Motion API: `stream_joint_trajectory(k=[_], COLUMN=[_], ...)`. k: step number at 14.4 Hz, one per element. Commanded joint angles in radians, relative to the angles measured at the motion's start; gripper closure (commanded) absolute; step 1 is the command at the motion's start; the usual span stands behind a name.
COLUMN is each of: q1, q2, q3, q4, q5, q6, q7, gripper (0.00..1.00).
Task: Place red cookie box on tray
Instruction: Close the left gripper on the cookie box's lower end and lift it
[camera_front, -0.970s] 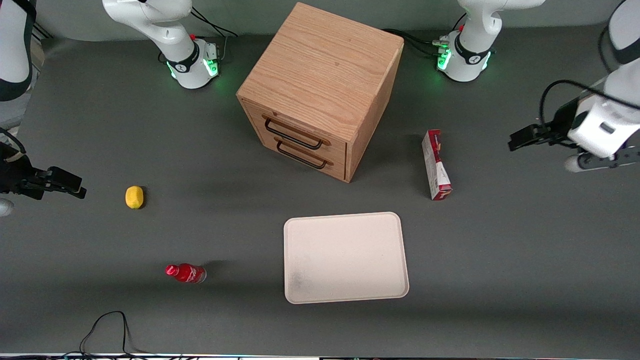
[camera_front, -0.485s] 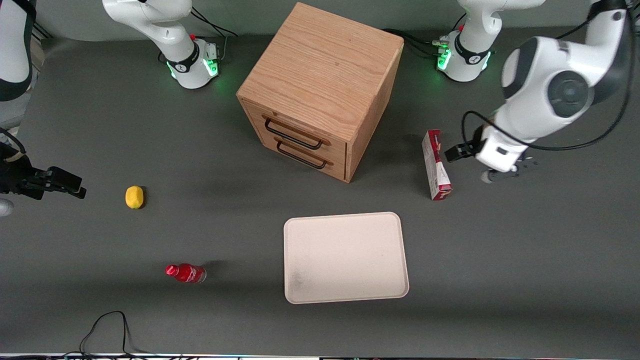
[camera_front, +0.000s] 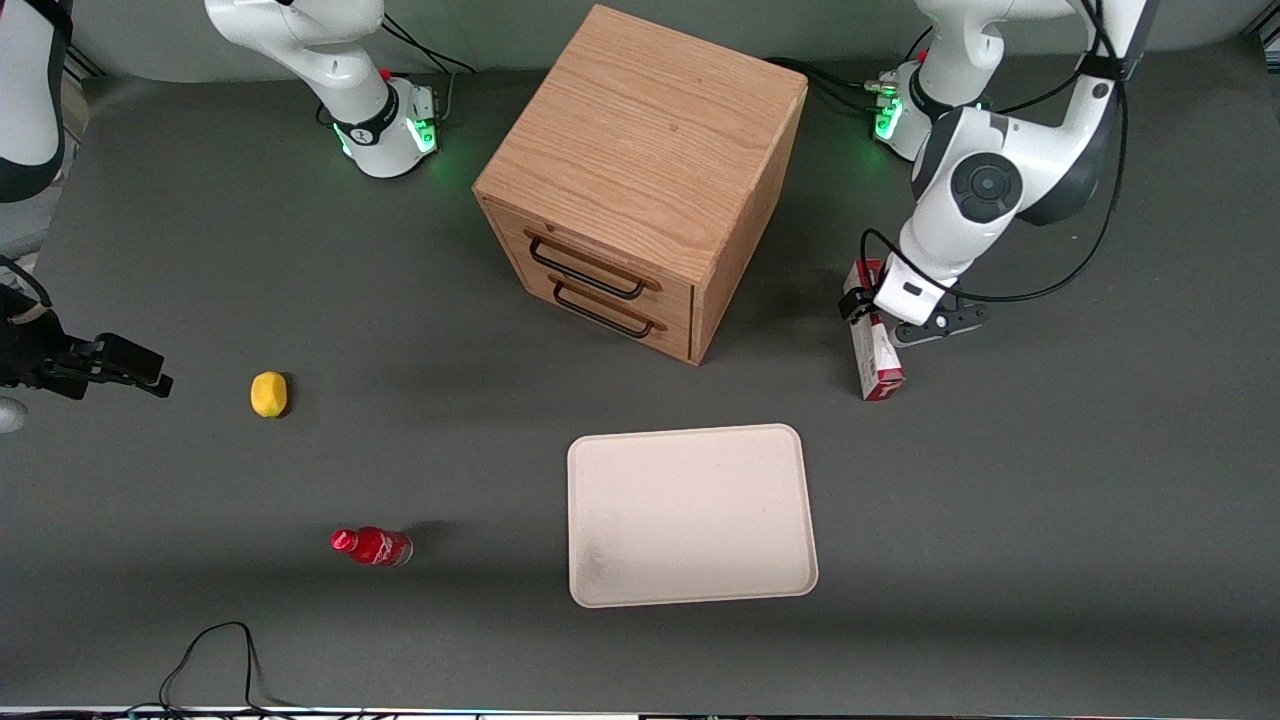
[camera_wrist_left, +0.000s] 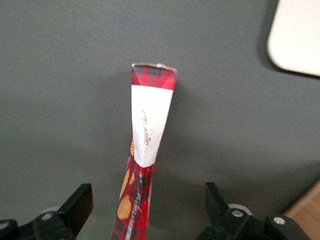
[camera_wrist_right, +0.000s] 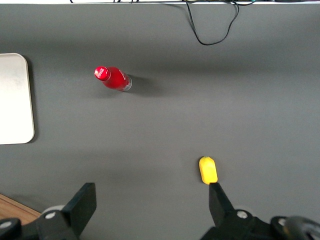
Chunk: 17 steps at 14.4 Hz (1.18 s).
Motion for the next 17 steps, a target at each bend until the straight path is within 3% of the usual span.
stream_joint_trajectory(k=[1, 4, 6, 8, 9, 14, 17], q1=[-0.009, -0.023, -0.025, -0.023, -0.023, -0.022, -0.02], q2=[0.037, 0.092, 0.111, 0.129, 0.129, 0.126, 0.115], q3=[-0.001, -0.001, 0.0, 0.0, 0.002, 0.008, 0.019], q4=[-0.05, -0.06, -0.06, -0.056, -0.052, -0.029, 0.09], q5=[0.031, 0.067, 0.09, 0.104, 0.104, 0.104, 0.104], q6=[0.096, 0.144, 0.161, 0.161, 0.15, 0.14, -0.048], q7=[-0.021, -0.021, -0.021, -0.021, -0.023, -0.021, -0.024], gripper=[0.0, 0.03, 0.19, 0.82, 1.0, 1.0, 1.0])
